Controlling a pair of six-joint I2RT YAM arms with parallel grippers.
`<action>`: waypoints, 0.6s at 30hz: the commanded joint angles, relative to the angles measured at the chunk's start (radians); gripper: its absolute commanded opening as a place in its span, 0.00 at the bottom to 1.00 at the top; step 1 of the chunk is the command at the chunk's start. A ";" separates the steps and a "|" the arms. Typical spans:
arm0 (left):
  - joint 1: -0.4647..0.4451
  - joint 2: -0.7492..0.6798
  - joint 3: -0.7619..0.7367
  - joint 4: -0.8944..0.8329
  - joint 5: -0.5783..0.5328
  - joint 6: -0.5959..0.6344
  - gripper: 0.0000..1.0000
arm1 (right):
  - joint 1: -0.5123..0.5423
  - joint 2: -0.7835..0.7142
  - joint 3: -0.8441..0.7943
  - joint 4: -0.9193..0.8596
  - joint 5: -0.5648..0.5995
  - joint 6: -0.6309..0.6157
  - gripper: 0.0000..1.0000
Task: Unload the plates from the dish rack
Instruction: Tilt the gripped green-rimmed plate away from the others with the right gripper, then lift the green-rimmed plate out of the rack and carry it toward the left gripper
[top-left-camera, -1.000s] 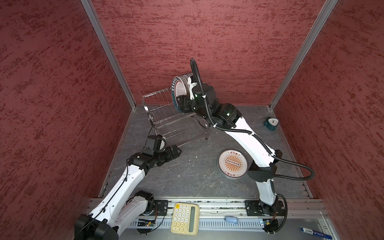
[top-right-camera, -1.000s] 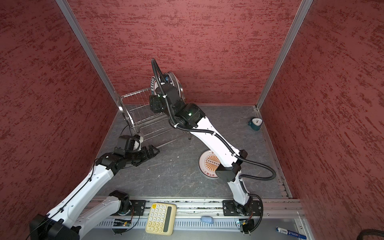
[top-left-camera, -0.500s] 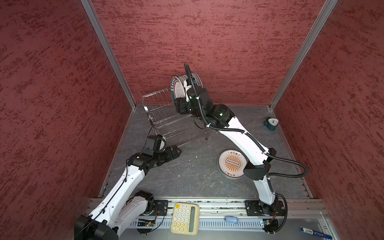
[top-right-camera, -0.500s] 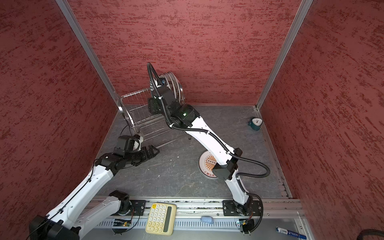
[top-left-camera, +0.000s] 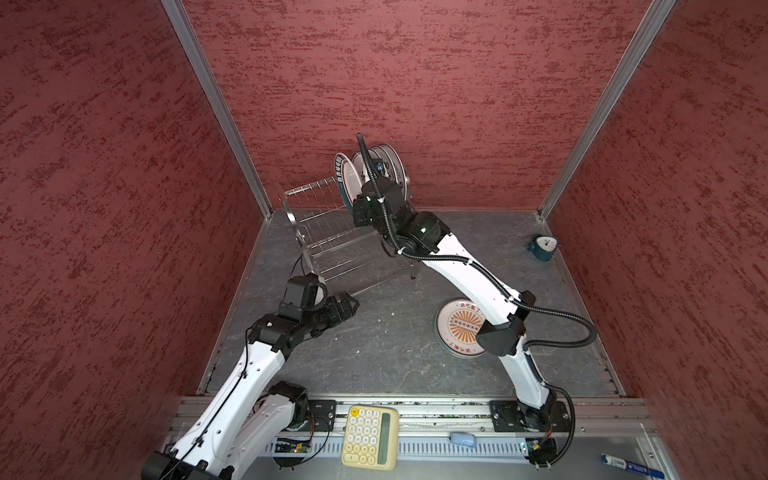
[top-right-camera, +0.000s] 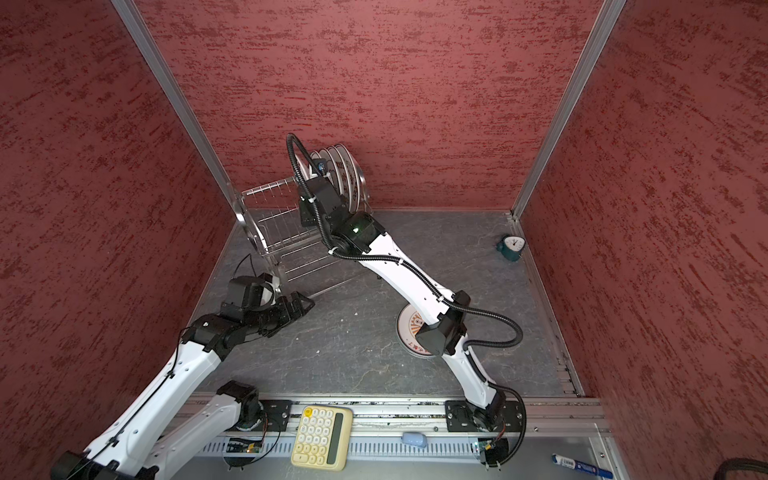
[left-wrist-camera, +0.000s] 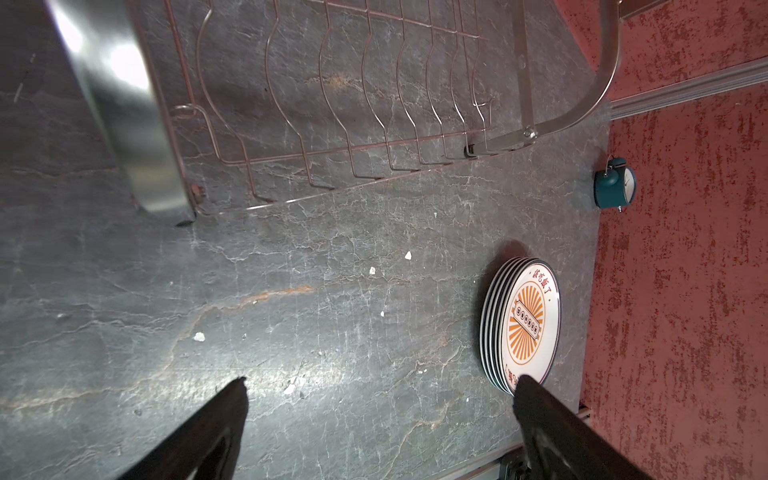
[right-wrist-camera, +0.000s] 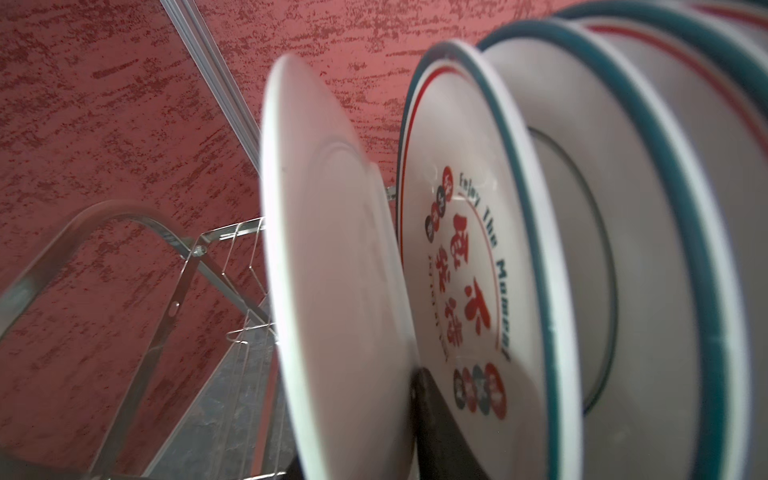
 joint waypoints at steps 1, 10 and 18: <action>0.009 0.016 0.019 -0.008 0.005 -0.001 0.99 | 0.000 0.020 0.026 0.111 -0.017 -0.061 0.20; 0.010 0.041 0.048 0.002 0.036 0.042 1.00 | 0.016 -0.001 0.024 0.205 0.003 -0.193 0.08; 0.010 0.019 0.058 -0.013 -0.021 0.059 0.99 | 0.039 -0.070 0.012 0.237 0.013 -0.235 0.05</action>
